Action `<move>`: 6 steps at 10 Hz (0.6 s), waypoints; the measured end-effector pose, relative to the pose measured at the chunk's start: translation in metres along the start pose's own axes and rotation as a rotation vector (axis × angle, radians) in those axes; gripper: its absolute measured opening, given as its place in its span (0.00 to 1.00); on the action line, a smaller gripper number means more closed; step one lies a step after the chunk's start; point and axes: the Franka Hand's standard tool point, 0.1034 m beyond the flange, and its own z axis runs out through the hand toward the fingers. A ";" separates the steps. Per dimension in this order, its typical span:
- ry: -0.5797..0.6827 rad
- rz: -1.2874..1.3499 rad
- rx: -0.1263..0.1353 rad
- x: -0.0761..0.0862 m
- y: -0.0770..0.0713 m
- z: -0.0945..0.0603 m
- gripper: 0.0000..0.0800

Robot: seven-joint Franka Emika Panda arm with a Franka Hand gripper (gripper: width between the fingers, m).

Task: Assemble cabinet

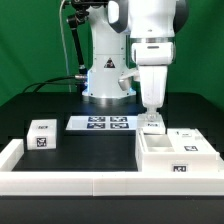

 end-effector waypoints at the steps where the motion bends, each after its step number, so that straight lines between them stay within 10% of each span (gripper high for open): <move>1: 0.001 0.002 0.000 0.001 0.000 0.000 0.09; 6: 0.005 -0.011 -0.003 0.002 0.002 0.001 0.09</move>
Offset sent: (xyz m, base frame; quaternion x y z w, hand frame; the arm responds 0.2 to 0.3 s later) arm 0.0060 0.0029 -0.0016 0.0023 0.0023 -0.0074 1.0000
